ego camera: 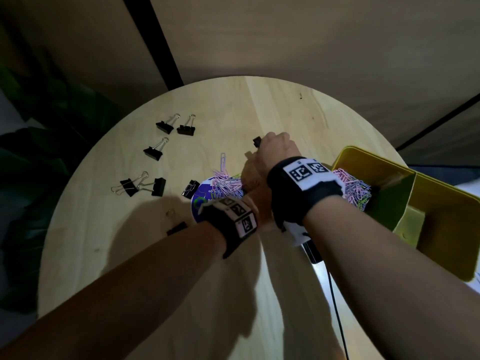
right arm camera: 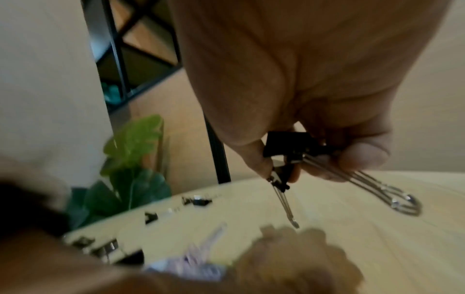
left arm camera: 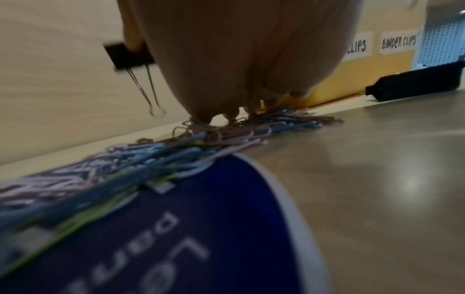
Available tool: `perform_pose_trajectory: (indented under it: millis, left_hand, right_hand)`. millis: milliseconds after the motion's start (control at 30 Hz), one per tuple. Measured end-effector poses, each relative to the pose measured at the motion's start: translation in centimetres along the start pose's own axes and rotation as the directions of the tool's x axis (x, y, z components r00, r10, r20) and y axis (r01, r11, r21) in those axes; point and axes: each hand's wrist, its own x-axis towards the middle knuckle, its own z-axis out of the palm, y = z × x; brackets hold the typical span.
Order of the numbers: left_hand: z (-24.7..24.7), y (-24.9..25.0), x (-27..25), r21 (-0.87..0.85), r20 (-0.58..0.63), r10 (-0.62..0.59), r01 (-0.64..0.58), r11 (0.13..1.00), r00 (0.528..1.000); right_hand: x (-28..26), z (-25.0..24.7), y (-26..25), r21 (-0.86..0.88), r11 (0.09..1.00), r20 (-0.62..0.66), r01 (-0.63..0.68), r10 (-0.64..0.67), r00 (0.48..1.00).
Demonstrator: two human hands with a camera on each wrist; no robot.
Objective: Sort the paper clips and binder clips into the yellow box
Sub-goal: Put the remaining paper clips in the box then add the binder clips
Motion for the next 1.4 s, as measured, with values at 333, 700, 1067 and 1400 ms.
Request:
perform_pose_trajectory:
  millis: [333,700,1067,1400]
  left_hand:
    - [-1.2,-5.8,-1.2,0.229,-0.348,0.354,-0.288,0.930,0.868]
    - [-1.6,-9.1,2.0,0.011,-0.227,-0.285,0.295,0.956,0.931]
    - [-0.2,-6.8,1.7,-0.059,-0.283,-0.140,0.128,0.990,0.949]
    - [4.7,-5.7,-2.8,0.000,-0.277,0.068,-0.071,0.997,0.958]
  right_hand:
    - [3.2,4.1,1.1,-0.171,0.972,0.007,-0.159,0.162,0.987]
    - [-1.7,5.5,-0.5,-0.011,0.997,-0.111,0.077,-0.078,0.991]
    - [-7.8,9.5,4.1,0.088,0.996,0.031,-0.010,0.007,0.999]
    - [-9.2,12.3,5.4,0.028,0.972,0.139,0.233,-0.235,0.962]
